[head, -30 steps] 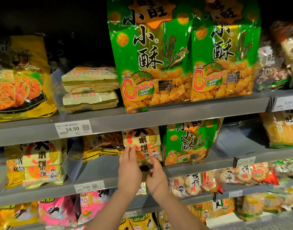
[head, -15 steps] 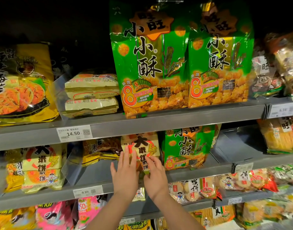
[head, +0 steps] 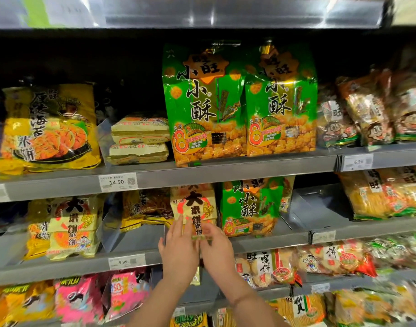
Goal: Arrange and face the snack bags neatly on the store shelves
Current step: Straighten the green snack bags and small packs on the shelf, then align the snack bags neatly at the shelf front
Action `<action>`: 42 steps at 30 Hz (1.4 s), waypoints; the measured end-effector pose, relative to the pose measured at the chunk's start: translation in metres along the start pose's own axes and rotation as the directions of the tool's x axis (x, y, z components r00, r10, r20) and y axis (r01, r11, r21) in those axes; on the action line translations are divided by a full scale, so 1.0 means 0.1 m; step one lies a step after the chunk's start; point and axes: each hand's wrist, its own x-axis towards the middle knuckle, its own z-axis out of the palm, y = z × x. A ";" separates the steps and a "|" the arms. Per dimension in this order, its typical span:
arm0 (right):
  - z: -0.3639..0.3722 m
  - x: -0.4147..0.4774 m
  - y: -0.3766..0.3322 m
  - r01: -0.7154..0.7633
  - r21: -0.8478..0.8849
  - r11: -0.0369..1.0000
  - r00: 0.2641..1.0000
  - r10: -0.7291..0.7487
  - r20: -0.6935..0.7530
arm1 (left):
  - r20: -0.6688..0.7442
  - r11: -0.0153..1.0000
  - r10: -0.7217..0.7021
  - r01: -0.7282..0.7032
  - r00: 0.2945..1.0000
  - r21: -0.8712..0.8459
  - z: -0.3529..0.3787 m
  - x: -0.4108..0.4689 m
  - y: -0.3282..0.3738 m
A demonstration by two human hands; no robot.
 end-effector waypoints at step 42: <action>0.40 0.87 -2.34 -0.503 0.718 0.481 0.855 0.398 0.333 | -0.407 0.874 0.022 -0.215 0.913 -0.436 -1.60 0.76 -0.89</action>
